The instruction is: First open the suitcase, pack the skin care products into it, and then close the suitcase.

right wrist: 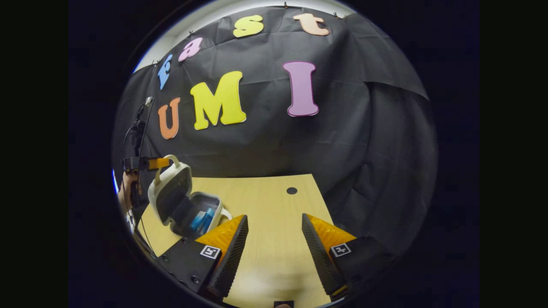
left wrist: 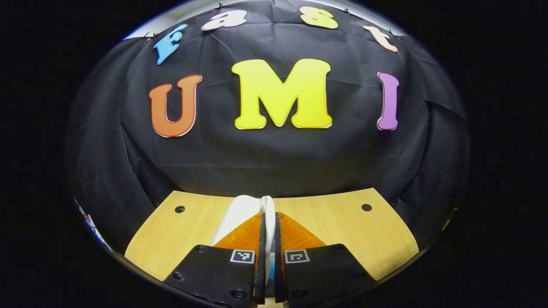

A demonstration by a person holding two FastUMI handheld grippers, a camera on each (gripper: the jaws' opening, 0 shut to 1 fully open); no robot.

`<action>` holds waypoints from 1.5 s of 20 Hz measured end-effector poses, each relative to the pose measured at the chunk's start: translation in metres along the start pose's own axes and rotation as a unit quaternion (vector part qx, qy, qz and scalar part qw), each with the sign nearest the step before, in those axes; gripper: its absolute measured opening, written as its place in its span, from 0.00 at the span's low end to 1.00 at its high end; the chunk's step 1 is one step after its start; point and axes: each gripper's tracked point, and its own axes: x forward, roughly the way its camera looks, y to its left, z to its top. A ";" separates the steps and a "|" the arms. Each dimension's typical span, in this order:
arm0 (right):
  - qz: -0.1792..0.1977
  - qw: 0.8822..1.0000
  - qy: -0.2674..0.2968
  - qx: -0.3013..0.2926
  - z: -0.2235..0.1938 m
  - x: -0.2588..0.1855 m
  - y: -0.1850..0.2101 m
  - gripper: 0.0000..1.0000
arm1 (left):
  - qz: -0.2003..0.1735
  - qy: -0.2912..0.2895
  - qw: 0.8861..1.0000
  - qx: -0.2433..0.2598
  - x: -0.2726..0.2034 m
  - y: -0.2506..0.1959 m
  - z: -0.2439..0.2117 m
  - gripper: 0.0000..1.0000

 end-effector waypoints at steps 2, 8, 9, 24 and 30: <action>0.002 1.000 0.002 0.000 -0.001 0.001 -0.006 0.75 | -0.010 0.007 1.000 0.003 0.005 -0.022 -0.008 0.11; -0.008 1.000 0.010 -0.011 0.002 0.002 -0.023 0.75 | -0.035 0.041 0.998 0.019 0.027 -0.079 -0.045 0.11; -0.010 1.000 0.012 -0.012 0.001 0.002 -0.027 0.75 | -0.037 0.046 0.998 0.024 0.034 -0.093 -0.053 0.11; -0.046 0.998 0.048 -0.013 -0.014 -0.002 -0.071 0.75 | -0.061 0.140 0.986 0.068 0.076 -0.168 -0.171 0.12; -0.032 0.998 0.059 -0.014 -0.021 0.001 -0.064 0.75 | -0.050 0.133 0.986 0.087 0.083 -0.170 -0.183 0.13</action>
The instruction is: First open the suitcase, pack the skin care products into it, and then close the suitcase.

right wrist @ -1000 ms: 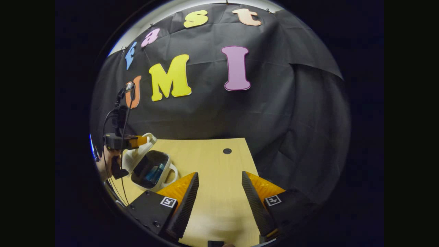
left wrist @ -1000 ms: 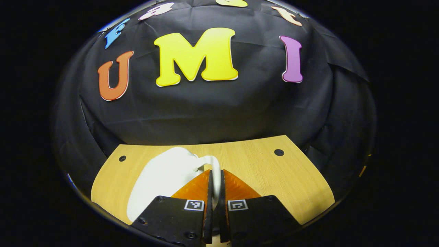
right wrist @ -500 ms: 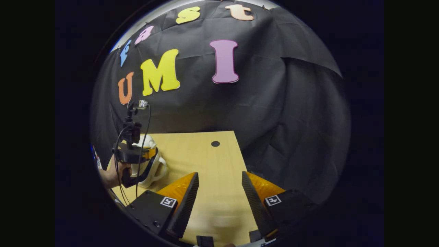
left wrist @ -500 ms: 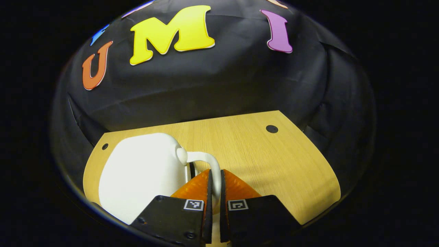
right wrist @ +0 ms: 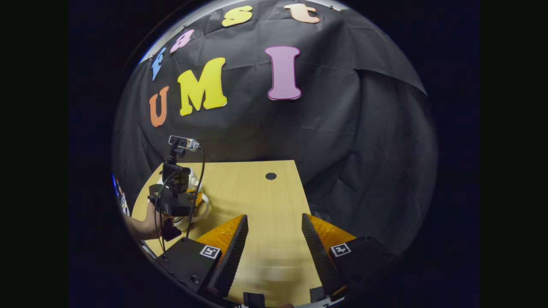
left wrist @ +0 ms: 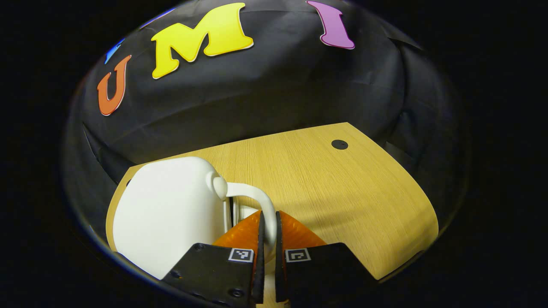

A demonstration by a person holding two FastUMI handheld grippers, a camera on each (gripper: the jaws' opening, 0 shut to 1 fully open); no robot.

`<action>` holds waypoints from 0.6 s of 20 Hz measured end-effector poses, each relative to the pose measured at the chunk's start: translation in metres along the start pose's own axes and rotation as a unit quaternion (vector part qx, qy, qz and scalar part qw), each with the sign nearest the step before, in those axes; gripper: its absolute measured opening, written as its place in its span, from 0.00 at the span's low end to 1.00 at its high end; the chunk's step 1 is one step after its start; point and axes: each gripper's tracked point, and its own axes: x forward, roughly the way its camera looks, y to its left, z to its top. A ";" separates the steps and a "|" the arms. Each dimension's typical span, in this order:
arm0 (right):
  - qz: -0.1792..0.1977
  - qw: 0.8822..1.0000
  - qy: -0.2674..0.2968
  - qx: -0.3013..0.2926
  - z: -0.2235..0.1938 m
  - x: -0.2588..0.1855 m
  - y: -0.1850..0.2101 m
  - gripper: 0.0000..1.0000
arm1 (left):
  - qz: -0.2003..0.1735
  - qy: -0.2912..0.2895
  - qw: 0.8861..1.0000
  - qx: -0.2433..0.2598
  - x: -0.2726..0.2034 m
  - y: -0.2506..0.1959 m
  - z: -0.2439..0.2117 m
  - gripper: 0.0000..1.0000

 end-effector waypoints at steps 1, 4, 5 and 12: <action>0.002 1.000 0.002 0.000 -0.001 0.000 0.000 0.73 | 0.001 0.000 1.000 -0.001 0.002 -0.001 -0.004 0.13; 0.005 1.000 0.008 -0.004 -0.004 0.001 0.002 0.75 | 0.009 0.002 1.000 -0.002 0.007 -0.005 -0.010 0.15; 0.004 1.000 0.010 -0.006 -0.004 0.001 0.002 0.75 | 0.013 0.001 1.000 -0.005 0.008 -0.004 -0.011 0.16; 0.007 1.000 0.013 -0.008 -0.006 -0.003 0.002 0.75 | -0.004 0.002 1.000 -0.030 0.009 -0.017 -0.022 0.39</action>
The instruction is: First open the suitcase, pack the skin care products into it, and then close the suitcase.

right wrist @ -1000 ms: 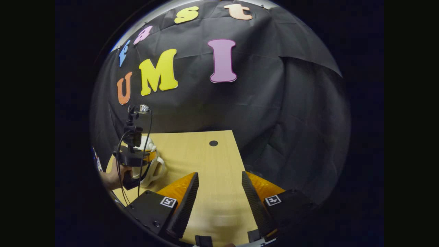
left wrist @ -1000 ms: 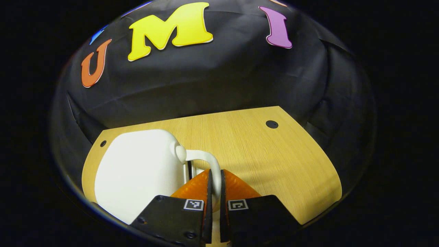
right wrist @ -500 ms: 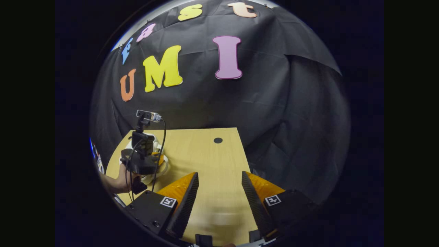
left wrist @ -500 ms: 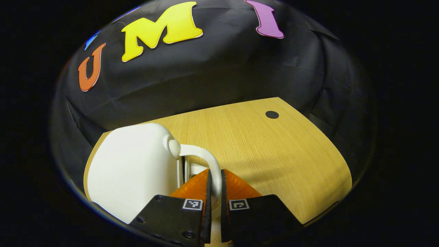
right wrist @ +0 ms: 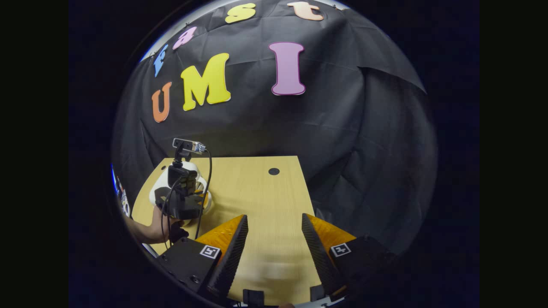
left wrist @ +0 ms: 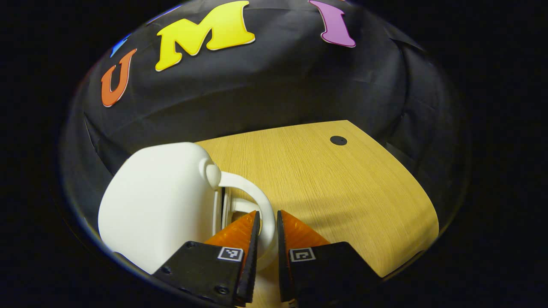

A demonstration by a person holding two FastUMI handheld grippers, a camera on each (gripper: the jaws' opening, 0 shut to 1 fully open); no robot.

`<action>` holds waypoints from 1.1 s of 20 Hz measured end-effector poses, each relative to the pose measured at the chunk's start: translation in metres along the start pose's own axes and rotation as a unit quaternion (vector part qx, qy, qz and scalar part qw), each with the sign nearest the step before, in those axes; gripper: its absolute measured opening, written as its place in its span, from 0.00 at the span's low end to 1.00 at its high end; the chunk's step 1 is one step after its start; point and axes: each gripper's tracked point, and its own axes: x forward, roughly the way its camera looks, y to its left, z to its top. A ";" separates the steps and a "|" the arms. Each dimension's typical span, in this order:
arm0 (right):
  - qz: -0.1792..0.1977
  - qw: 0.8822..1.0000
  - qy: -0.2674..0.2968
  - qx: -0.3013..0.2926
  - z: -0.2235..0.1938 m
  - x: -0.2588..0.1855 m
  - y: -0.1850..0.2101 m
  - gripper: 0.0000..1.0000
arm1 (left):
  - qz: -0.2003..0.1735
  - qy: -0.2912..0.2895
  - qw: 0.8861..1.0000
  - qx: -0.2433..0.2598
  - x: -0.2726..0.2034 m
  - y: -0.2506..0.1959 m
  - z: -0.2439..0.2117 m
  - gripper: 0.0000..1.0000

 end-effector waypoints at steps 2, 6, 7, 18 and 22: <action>0.001 1.000 -0.004 -0.006 0.003 -0.001 0.002 0.73 | -0.007 -0.010 1.000 -0.010 -0.004 -0.003 0.005 0.33; 0.009 1.000 -0.017 -0.018 0.013 -0.006 0.006 0.78 | -0.038 -0.028 0.999 -0.017 -0.025 -0.023 0.014 0.96; 0.011 0.999 -0.025 -0.019 0.019 -0.006 0.008 0.78 | -0.037 -0.037 0.998 -0.017 -0.033 -0.022 0.021 1.00; 0.042 0.987 -0.147 -0.052 0.108 0.011 0.089 0.78 | 0.007 -0.238 0.969 -0.059 -0.197 0.074 0.155 0.98; 0.063 0.982 -0.179 -0.013 0.131 0.007 0.134 0.77 | 0.053 -0.294 0.952 -0.064 -0.243 0.117 0.187 0.97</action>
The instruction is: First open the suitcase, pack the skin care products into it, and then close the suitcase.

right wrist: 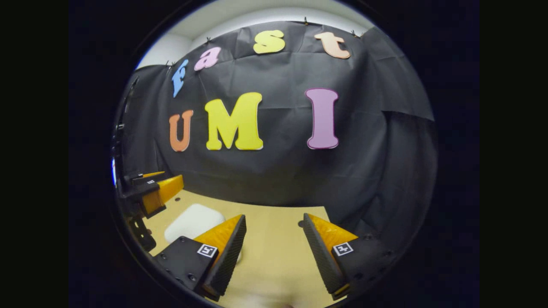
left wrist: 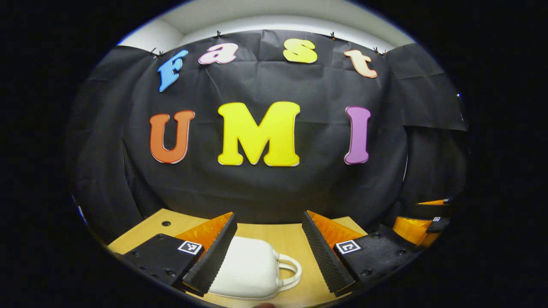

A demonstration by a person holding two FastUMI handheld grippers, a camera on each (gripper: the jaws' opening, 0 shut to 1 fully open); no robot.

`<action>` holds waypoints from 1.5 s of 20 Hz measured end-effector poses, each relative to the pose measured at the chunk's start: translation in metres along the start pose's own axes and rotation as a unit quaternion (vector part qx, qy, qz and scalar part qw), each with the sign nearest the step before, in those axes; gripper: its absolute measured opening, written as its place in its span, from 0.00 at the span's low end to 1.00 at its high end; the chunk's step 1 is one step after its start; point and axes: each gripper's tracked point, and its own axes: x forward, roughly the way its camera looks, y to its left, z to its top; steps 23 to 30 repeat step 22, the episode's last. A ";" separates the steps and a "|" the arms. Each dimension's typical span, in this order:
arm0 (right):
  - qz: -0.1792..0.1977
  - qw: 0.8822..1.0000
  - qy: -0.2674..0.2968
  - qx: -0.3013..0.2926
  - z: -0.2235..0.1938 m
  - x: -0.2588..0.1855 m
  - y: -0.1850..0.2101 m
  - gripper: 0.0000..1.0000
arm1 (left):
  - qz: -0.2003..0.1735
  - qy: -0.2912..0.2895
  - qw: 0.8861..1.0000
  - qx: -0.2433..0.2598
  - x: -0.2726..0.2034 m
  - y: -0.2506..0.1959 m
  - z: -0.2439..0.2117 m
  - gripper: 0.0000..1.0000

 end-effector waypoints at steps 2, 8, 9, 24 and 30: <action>0.001 1.000 -0.022 0.003 0.010 -0.001 0.020 0.79 | 0.007 -0.004 1.000 -0.002 -0.008 0.008 0.007 0.97; -0.018 0.998 -0.062 -0.001 0.020 -0.008 0.042 0.79 | -0.002 0.016 1.000 -0.016 -0.015 0.010 0.002 0.97; -0.023 0.998 -0.061 0.001 0.019 -0.008 0.042 0.79 | -0.005 0.018 1.000 -0.016 -0.015 0.009 0.002 0.97; -0.040 0.997 -0.059 -0.005 0.024 -0.016 0.030 0.79 | -0.006 0.016 1.000 -0.015 -0.017 0.003 0.003 0.98; -0.040 0.997 -0.059 -0.005 0.024 -0.016 0.030 0.79 | -0.006 0.016 1.000 -0.015 -0.017 0.003 0.003 0.98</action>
